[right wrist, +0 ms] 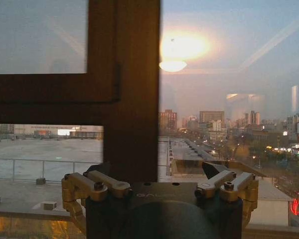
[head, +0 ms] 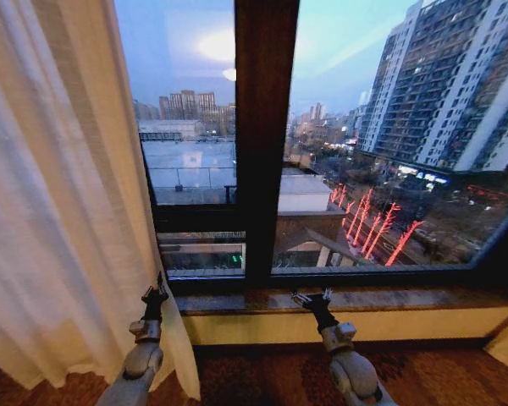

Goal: Open the curtains by pulling them apart, changing their state from closed to fully open.

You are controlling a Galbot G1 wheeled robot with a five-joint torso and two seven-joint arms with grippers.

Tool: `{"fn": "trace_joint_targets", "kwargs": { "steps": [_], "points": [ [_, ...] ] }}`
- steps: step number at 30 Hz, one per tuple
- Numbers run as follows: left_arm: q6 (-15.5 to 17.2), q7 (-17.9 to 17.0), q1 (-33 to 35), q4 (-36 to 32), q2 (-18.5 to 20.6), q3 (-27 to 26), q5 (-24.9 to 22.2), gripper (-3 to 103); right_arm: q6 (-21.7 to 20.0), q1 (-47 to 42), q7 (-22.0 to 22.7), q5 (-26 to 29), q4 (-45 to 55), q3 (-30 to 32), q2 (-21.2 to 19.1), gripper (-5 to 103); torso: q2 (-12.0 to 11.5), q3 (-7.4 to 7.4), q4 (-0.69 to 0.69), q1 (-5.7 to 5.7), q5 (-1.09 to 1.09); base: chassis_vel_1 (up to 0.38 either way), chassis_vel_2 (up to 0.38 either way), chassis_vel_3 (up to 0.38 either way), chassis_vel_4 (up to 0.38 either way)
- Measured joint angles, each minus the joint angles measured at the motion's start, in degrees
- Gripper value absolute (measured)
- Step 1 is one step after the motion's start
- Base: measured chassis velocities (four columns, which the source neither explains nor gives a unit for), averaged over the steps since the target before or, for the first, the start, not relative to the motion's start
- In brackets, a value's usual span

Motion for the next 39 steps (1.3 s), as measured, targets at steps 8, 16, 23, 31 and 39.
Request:
{"fn": "trace_joint_targets", "kwargs": {
  "steps": [8, 16, 23, 31, 39],
  "points": [
    [0.05, -0.82, 0.41, -0.32, 0.05, -0.22, 0.11, 0, 0.0, 0.0, 0.0, 0.0, 0.0, 0.0, 0.0, 100, 0.0, -0.01, 0.0, 0.0, 0.01, 0.289, 0.307, -0.309, -0.308],
    [0.14, -1.14, 1.2, -0.99, -0.05, -0.39, 0.25, 0, 0.0, 0.0, 0.0, 0.0, 0.0, 0.0, 0.0, 100, 0.0, 0.0, 0.01, 0.0, -0.02, 0.358, 0.355, -0.354, -0.343],
    [0.15, -1.5, 1.53, -1.23, -0.13, -0.53, 0.43, 0, 0.0, 0.0, 0.0, 0.0, 0.0, 0.0, 0.0, 100, 0.0, 0.0, 0.01, -0.01, -0.01, 0.358, 0.369, -0.361, -0.36],
    [0.18, -1.74, 1.58, -1.35, -0.08, -0.69, 0.44, 0, 0.0, 0.0, 0.0, 0.0, 0.0, -0.01, 0.0, 100, -0.01, 0.0, 0.0, 0.0, -0.02, 0.352, 0.348, -0.351, -0.344],
    [0.17, -1.82, 1.38, -1.3, -0.06, -0.68, 0.44, 0, 0.0, 0.0, 0.0, 0.0, 0.0, -0.01, 0.0, 100, -0.01, 0.0, 0.0, 0.0, 0.0, 0.348, 0.346, -0.36, -0.343]
  ]
}}
